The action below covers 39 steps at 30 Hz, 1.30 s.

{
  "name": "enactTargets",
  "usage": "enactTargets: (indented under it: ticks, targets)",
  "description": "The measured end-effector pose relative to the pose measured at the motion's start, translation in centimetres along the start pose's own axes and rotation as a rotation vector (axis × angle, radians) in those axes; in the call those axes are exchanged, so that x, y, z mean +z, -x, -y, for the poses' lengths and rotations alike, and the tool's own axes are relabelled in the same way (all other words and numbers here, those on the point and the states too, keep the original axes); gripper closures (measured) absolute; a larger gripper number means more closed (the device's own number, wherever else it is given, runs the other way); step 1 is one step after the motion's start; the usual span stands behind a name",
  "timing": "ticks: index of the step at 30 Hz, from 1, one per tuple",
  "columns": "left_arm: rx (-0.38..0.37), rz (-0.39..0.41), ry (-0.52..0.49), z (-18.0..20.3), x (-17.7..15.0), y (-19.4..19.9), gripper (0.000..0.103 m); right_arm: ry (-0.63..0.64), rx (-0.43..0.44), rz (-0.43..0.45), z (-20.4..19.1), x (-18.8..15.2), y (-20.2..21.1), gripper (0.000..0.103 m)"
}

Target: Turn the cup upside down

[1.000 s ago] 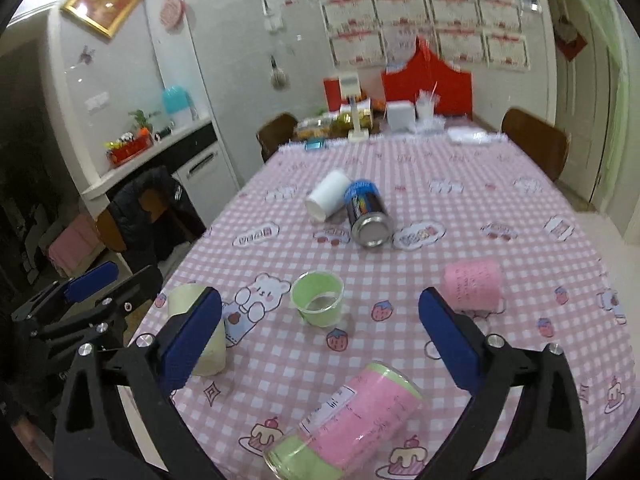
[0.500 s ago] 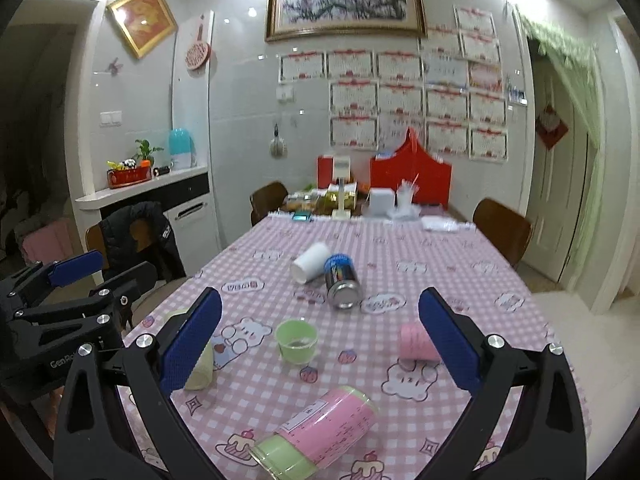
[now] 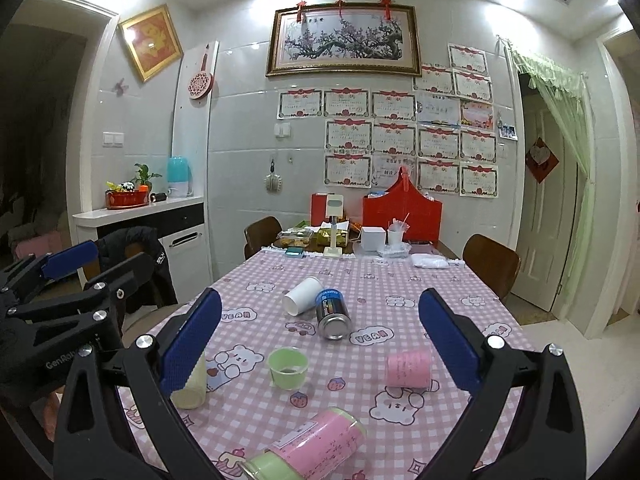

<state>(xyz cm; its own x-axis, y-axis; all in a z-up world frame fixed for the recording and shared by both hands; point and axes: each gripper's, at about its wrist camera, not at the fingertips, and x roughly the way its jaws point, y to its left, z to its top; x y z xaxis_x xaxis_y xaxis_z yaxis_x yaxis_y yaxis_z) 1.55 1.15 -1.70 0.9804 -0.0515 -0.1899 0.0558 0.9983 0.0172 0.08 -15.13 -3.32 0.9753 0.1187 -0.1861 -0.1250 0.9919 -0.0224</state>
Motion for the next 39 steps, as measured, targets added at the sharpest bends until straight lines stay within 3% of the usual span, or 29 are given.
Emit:
enactTargets:
  ticks: [19, 39]
  targets:
    - [0.016, 0.053, -0.017, 0.14, -0.14, -0.04, 0.027, 0.01, -0.006, 0.044, -0.22, 0.05, 0.58, 0.008]
    - [0.032, 0.065, -0.027, 0.42, -0.61, -0.32, 0.027, 0.001, -0.004, 0.031, 0.19, -0.62, 0.17, 0.008]
